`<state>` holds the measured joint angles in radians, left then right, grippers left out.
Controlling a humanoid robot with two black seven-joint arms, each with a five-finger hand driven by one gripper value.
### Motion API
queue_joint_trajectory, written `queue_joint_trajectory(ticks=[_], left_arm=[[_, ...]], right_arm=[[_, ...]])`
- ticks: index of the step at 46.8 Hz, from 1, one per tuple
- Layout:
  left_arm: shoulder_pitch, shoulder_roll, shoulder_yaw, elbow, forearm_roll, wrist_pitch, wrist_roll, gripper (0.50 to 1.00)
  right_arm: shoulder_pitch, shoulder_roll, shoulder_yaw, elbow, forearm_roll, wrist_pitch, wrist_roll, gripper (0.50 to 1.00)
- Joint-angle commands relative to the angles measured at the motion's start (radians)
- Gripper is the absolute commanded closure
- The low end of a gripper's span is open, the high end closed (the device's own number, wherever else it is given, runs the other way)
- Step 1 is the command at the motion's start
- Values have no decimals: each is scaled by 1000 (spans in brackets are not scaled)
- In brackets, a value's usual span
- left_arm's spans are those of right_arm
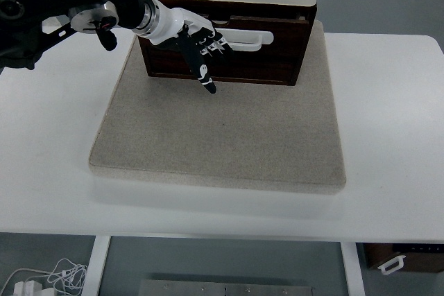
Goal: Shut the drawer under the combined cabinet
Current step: 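Keep pushing the drawer with the left hand until flush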
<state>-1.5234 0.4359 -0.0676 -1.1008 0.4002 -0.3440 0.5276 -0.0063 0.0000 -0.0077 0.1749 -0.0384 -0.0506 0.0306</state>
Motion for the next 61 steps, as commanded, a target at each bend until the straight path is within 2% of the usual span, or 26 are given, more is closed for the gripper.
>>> queue_joint_trajectory(ticks=[1, 11, 47, 61], left_arm=[[2, 0, 0, 4, 0, 5, -1, 500], [3, -2, 0, 10, 0, 48, -4, 500], [0, 3, -3, 25, -3, 53, -8, 500], [-8, -2, -32, 16, -3, 31, -8, 500]], right_arm=[[0, 0, 0, 0, 0, 0, 0, 548], [-1, 0, 0, 0, 0, 0, 0, 548], [0, 0, 0, 0, 0, 0, 0, 548], [0, 0, 0, 0, 0, 0, 0, 548]])
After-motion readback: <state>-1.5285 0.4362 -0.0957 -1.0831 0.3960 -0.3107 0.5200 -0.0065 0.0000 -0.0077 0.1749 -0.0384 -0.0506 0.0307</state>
